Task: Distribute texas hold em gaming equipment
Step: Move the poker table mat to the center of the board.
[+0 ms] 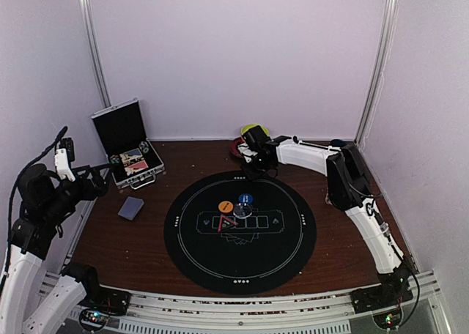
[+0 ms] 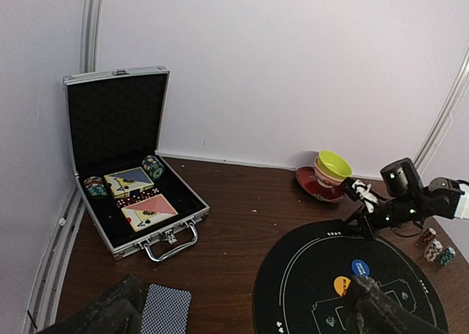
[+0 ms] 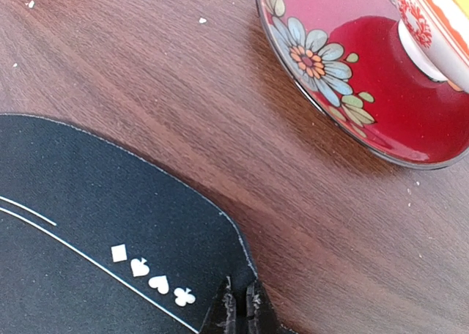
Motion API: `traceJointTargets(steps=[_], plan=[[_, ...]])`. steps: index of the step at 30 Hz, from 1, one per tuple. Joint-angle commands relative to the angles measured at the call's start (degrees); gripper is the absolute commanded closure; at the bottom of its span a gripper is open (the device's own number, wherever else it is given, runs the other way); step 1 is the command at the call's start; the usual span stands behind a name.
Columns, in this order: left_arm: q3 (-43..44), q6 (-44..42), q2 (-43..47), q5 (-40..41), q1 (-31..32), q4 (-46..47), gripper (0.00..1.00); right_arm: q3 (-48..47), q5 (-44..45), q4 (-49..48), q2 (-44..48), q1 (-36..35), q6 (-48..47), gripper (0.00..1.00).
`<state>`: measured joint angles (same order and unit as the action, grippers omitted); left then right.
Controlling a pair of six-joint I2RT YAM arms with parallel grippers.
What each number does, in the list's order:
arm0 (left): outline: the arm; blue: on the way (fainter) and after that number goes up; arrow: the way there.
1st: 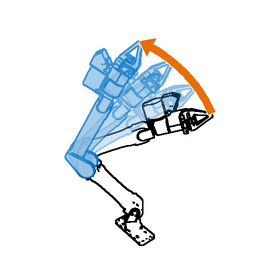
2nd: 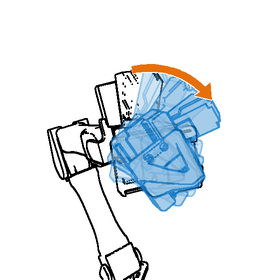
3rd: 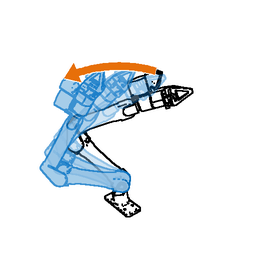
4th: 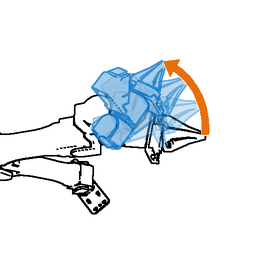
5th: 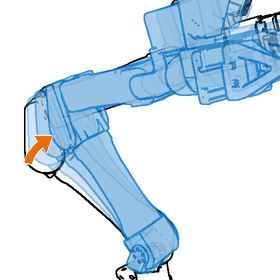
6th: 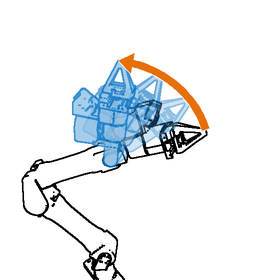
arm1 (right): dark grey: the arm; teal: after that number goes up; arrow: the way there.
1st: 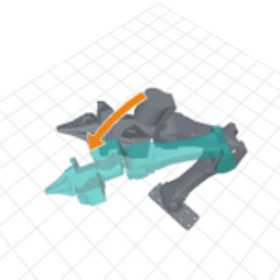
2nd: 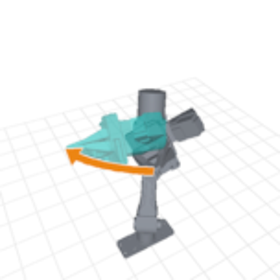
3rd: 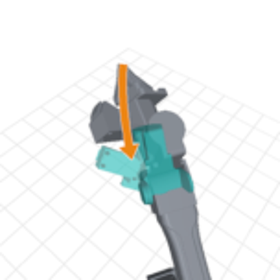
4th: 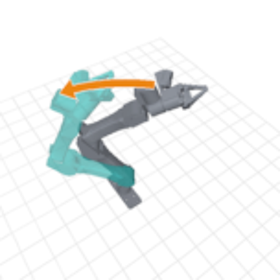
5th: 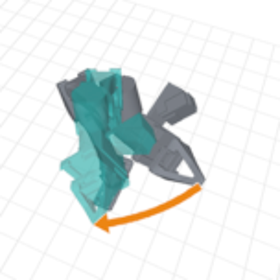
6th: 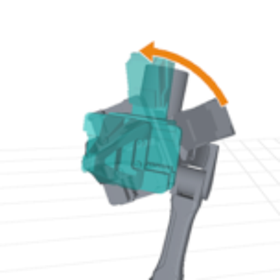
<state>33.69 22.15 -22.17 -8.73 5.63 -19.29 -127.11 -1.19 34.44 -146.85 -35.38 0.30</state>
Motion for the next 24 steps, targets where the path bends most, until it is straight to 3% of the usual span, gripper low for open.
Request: traceJointTargets(steps=[1, 12, 24], plan=[[-0.55, -0.36, 0.2, 0.54, -0.68, 3.03, 0.02, 1.03, 6.29, -6.57, 1.92, 2.33, 1.1, 1.0], [-0.58, -0.36, 0.38, 0.6, -0.78, 3.04, 0.02, 3.94, 1.52, -8.72, 6.71, 2.33, 1.46, 1.0], [-0.62, -0.36, 0.45, 0.76, -0.84, 3.03, 0.02, 2.31, 8.12, -8.41, 3.87, 2.67, 1.46, 1.0]])
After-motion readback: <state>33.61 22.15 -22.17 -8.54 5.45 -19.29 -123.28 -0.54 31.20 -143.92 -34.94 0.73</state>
